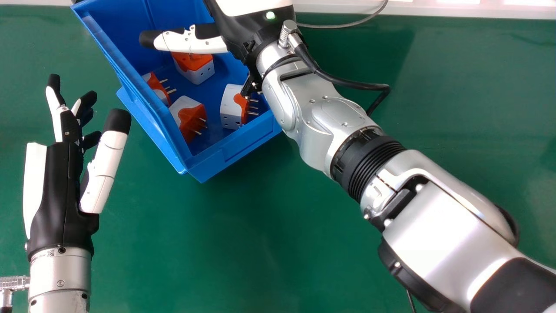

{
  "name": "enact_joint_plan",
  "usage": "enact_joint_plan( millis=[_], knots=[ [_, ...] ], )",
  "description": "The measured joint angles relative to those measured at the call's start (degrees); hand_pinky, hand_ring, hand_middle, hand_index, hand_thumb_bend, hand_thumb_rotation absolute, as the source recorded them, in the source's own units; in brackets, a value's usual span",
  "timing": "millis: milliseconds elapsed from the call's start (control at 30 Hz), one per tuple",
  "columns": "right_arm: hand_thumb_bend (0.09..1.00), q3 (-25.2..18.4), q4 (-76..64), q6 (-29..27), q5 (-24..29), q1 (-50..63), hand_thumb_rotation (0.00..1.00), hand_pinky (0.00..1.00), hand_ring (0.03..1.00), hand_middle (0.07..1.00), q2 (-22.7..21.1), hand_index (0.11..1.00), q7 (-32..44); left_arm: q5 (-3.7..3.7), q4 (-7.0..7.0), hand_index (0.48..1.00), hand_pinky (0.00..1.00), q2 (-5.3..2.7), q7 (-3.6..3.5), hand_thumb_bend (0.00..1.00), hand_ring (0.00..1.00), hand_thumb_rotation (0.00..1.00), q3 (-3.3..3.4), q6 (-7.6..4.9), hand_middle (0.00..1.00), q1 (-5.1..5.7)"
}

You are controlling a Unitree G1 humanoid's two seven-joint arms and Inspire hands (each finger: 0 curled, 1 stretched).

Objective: Pick all objects and put in blue box

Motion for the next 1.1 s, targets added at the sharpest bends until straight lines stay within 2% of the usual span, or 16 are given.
enact_joint_plan(
  millis=[200, 300, 400, 500, 667, 767, 867, 1000, 1100],
  knots=[
    [0.515, -1.54, -5.12, 0.14, 1.74, 4.48, 1.00, 1.00, 1.000, 1.000, -1.03, 1.000, -1.81, -0.15, 1.27, 0.943, 0.86, 0.03, -0.01, 0.80, 0.94, 1.00, 0.07, -0.42, 0.94, -0.69],
    [0.498, -1.60, -8.40, 0.23, 1.71, 8.25, 1.00, 1.00, 1.000, 1.000, -1.64, 1.000, -3.40, -0.24, 1.45, 0.950, 0.86, 0.05, -0.02, 0.78, 0.94, 1.00, 0.11, -0.45, 0.94, -1.03],
    [0.464, -1.48, -17.34, 0.34, 1.06, 14.30, 1.00, 1.00, 1.000, 1.000, -3.68, 1.000, -5.54, -0.33, 1.56, 0.953, 0.85, 0.14, -0.06, 0.78, 0.94, 1.00, 0.22, -0.60, 0.94, -1.29],
    [0.460, -1.09, -26.79, 0.37, -0.71, 20.96, 1.00, 1.00, 1.000, 1.000, -5.69, 1.000, -7.09, -0.58, 2.07, 0.953, 0.85, 0.26, -0.08, 0.78, 0.94, 1.00, 0.57, -0.81, 0.94, -1.35],
    [0.447, -1.42, -42.65, 0.22, -1.36, 31.90, 1.00, 1.00, 1.000, 1.000, -8.90, 1.000, -7.52, -0.63, 2.51, 0.953, 0.84, 0.47, -0.16, 0.80, 0.93, 1.00, 0.77, -1.03, 0.94, -1.44],
    [0.428, -2.21, -53.67, -1.02, -1.31, 40.16, 1.00, 1.00, 1.000, 1.000, -10.79, 1.000, -7.62, -0.69, 3.12, 0.952, 0.84, 0.99, -0.18, 0.80, 0.93, 1.00, 0.91, -1.07, 0.94, -1.54],
    [0.413, -3.88, -62.62, -2.53, -1.05, 47.69, 1.00, 1.00, 1.000, 1.000, -12.55, 1.000, -7.41, -0.84, 3.47, 0.952, 0.84, 1.70, -0.23, 0.80, 0.93, 1.00, 1.39, -1.10, 0.94, -1.88],
    [0.389, -5.70, -70.35, -2.80, -0.98, 56.35, 1.00, 1.00, 1.000, 1.000, -14.03, 1.000, -6.85, -0.87, 3.76, 0.952, 0.84, 1.96, -0.22, 0.79, 0.93, 1.00, 1.75, -1.15, 0.94, -2.11],
    [0.382, -7.26, -76.31, -2.37, -1.06, 64.48, 1.00, 1.00, 1.000, 1.000, -15.54, 1.000, -5.21, -0.88, 4.10, 0.952, 0.84, 2.09, -0.31, 0.79, 0.93, 1.00, 1.73, -1.19, 0.94, -2.53]
  ],
)
